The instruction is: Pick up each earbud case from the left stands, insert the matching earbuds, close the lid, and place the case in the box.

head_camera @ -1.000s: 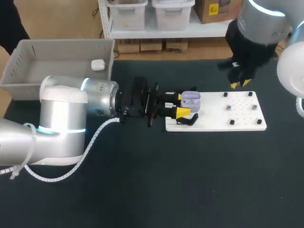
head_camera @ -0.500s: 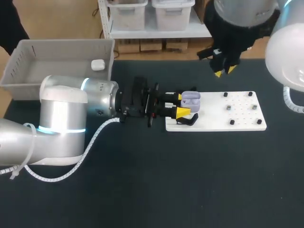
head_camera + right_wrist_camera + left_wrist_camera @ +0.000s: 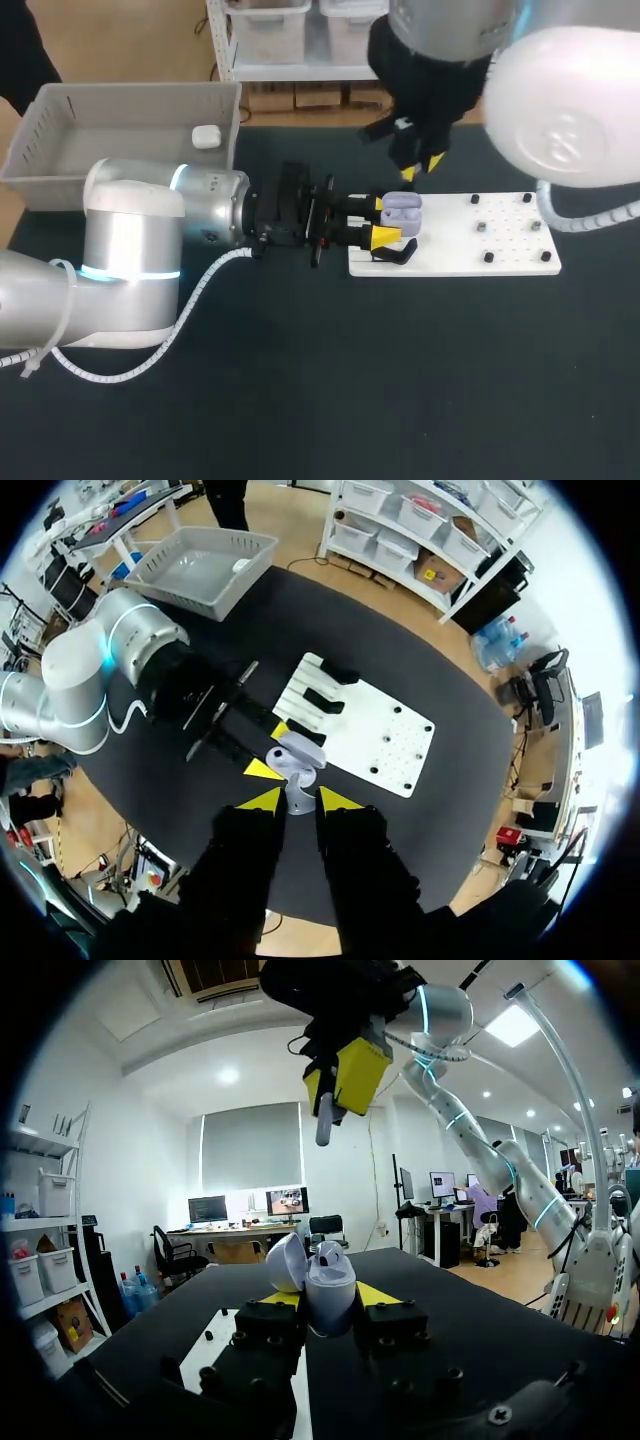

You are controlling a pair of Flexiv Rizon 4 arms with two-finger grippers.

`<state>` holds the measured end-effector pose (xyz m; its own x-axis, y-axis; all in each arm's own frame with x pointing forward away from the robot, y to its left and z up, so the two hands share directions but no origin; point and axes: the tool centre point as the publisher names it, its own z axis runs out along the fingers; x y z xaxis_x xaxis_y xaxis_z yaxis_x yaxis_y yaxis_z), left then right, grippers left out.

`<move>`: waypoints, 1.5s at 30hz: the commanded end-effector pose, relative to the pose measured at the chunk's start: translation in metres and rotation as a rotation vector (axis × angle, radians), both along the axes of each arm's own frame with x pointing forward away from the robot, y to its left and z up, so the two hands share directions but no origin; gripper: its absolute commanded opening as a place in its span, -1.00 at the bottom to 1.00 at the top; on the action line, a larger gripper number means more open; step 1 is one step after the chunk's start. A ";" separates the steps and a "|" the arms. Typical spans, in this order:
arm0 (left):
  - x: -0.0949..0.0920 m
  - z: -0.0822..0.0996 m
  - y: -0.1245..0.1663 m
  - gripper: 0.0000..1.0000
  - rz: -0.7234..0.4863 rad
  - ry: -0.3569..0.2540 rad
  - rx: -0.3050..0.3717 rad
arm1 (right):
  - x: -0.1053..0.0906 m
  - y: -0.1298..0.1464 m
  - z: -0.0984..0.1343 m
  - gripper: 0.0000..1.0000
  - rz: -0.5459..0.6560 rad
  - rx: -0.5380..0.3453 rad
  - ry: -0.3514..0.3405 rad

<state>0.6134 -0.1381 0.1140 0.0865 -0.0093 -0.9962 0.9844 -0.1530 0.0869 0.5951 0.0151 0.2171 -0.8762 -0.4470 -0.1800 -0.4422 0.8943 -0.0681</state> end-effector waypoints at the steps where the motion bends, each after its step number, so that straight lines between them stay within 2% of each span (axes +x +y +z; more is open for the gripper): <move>1: 0.000 0.000 0.000 -1.00 0.002 -0.001 -0.001 | 0.002 0.013 -0.009 -1.00 0.002 -0.013 0.035; 15: 0.000 0.000 0.000 -1.00 0.002 -0.001 -0.001 | -0.016 0.014 -0.027 -1.00 -0.045 0.002 0.050; 32: 0.000 0.000 0.000 -1.00 0.002 -0.001 -0.001 | -0.003 0.018 -0.045 -1.00 -0.005 -0.008 0.054; 45: 0.000 0.000 0.000 -1.00 0.002 -0.001 -0.001 | -0.003 0.018 -0.053 -1.00 -0.003 -0.014 0.078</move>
